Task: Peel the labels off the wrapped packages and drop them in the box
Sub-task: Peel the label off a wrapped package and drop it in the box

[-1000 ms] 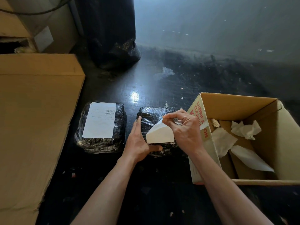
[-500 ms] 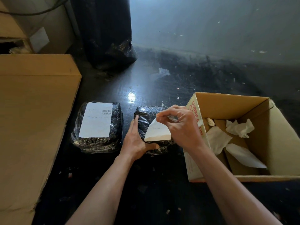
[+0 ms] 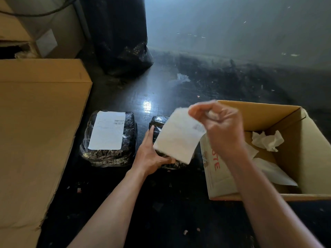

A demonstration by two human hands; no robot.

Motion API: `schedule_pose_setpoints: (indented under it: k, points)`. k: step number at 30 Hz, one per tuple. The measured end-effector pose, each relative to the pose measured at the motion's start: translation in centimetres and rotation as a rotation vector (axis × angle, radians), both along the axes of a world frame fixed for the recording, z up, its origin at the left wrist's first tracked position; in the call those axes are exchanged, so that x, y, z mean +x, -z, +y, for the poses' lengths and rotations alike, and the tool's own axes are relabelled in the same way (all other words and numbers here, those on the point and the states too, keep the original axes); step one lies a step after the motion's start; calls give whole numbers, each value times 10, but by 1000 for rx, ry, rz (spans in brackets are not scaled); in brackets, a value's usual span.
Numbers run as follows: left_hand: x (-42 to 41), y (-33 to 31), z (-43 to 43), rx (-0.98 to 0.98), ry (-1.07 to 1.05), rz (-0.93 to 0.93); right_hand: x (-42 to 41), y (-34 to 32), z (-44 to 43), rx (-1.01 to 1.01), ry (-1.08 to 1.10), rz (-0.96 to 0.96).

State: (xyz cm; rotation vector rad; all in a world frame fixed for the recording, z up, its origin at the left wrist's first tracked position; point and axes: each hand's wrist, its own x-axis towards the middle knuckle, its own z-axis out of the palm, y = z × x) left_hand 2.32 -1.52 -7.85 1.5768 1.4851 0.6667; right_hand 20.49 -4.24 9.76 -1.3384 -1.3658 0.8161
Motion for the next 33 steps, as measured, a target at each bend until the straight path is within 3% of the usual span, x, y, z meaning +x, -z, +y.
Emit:
schedule_pose_setpoints:
  k: [3,9,14,21,25,33]
  points:
    - [1,4,2,-18,-13,51,1,-38,18,50,-28,-221]
    - [-2,19,8,-91,31,109,-4,-20,28,-1,0,-389]
    - [0,2,7,9,61,224,-3,-10,26,4,27,-522]
    - [0,-31,-6,-8,93,343,-1,-24,15,-4,62,-554]
    - [-8,-64,-10,111,91,403,1,-39,-2,-28,101,-538]
    - [-7,-155,-3,285,302,456,17,-70,-34,-40,135,-462]
